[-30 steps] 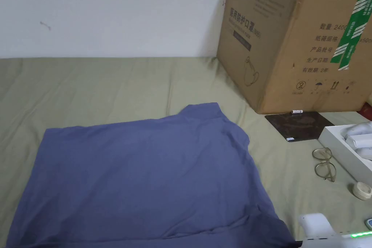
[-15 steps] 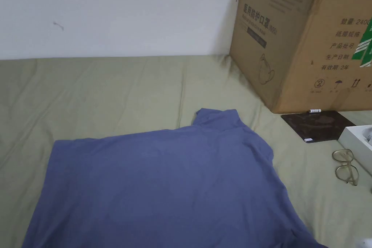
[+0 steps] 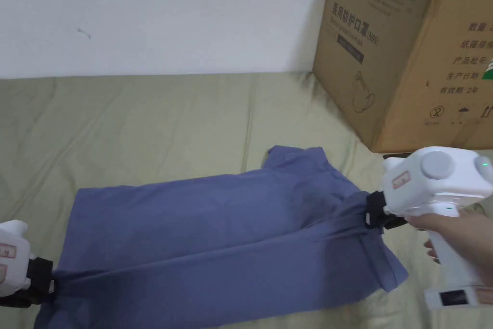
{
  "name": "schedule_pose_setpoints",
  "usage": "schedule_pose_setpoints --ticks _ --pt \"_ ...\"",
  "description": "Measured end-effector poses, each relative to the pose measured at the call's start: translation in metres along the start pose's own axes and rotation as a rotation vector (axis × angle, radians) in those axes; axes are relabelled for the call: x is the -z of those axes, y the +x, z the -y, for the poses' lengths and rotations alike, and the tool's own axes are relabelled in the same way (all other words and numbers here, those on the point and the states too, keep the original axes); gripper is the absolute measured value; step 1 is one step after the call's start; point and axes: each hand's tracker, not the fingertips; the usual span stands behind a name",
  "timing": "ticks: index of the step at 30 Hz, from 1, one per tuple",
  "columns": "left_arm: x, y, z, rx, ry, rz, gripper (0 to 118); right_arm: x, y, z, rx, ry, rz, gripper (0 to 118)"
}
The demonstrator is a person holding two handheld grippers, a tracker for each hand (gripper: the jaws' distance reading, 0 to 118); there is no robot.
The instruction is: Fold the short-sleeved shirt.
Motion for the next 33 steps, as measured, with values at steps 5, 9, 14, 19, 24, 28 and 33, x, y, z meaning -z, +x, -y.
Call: schedule_pose_setpoints --ticks 5,9,14,19,24,28,33 --pt "0.019 0.004 -0.010 -0.027 -0.004 -0.021 91 0.035 0.001 -0.011 0.167 0.068 0.005 28" --pt "0.005 0.006 -0.003 -0.044 0.043 0.001 108 0.031 0.006 0.002 0.121 0.166 0.009 118" --pt "-0.027 0.008 0.021 -0.068 0.190 0.174 108 -0.011 0.014 0.045 0.106 0.322 -0.018 118" --pt "-0.072 0.032 0.086 0.035 0.491 0.257 69 -0.067 0.007 0.125 0.078 0.635 -0.093 115" --pt "-0.111 0.050 0.146 0.072 0.728 0.169 0 -0.109 -0.010 0.190 0.087 0.768 -0.117 0" --pt "-0.133 0.046 0.155 0.050 0.723 0.140 0 -0.131 -0.013 0.212 0.132 0.761 -0.175 0" --pt "-0.095 0.013 0.123 0.025 0.351 0.023 1 -0.143 -0.028 0.208 0.039 0.709 -0.160 0"
